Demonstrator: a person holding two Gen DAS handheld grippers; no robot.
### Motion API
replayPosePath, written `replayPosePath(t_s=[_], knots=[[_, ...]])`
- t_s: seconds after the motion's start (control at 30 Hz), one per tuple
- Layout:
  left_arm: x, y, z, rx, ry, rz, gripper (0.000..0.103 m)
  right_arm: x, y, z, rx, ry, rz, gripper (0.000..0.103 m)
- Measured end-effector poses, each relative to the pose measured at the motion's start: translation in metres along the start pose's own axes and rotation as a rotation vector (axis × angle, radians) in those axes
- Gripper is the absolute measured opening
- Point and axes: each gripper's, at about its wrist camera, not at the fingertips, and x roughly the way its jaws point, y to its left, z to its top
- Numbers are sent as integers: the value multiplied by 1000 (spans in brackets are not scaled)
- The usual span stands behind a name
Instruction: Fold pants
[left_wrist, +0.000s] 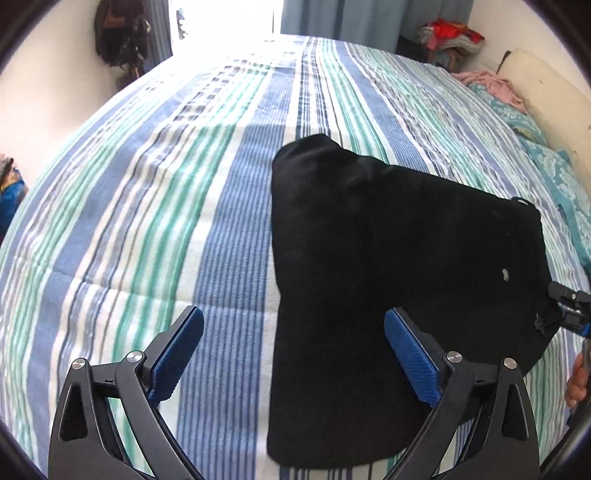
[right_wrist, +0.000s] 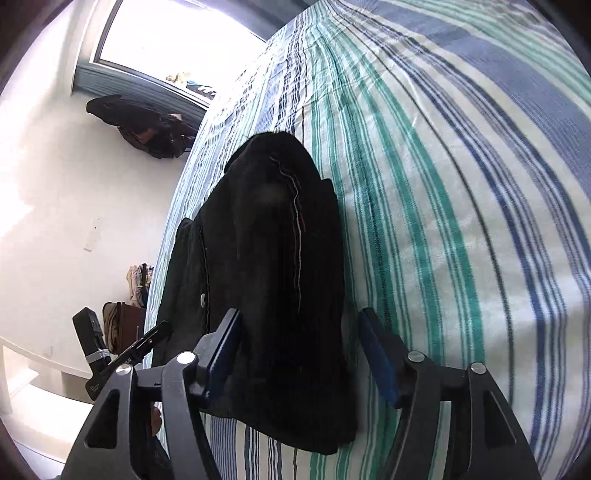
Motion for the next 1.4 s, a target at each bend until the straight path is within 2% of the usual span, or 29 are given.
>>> replayPosePath(t_s=[0.13, 0.2, 0.27, 0.47, 0.53, 0.63, 0.83, 0.93, 1.07, 1.2, 1.3, 1.4], knots=[[-41, 2, -24, 68, -45, 47, 99, -49, 24, -14, -119, -101, -155, 81], [-58, -2, -37, 113, -64, 67, 99, -70, 40, -34, -175, -125, -205, 87], [-72, -7, -50, 145, -82, 88, 99, -86, 53, -56, -234, -138, -244, 89], [-102, -20, -79, 169, -105, 76, 99, -109, 85, -132, -309, -175, -292, 89], [-110, -24, -82, 173, -114, 68, 99, -115, 92, -149, -306, -190, -302, 97], [-125, -27, -89, 168, -133, 49, 99, -118, 106, -165, -305, -209, -317, 102], [-149, -29, -96, 150, -188, 42, 99, -115, 129, -192, -339, -191, -365, 103], [-158, -31, -102, 155, -214, 38, 99, -111, 136, -202, -349, -177, -431, 103], [-173, -30, -114, 156, -254, 24, 102, -116, 142, -217, -341, -234, -529, 103], [-185, -27, -131, 124, -239, 5, 102, -128, 150, -232, -332, -273, -595, 103], [-194, -28, -138, 139, -219, 24, 102, -137, 159, -242, -320, -266, -646, 103], [-211, -31, -141, 168, -259, 49, 102, -149, 169, -250, -319, -259, -629, 103]])
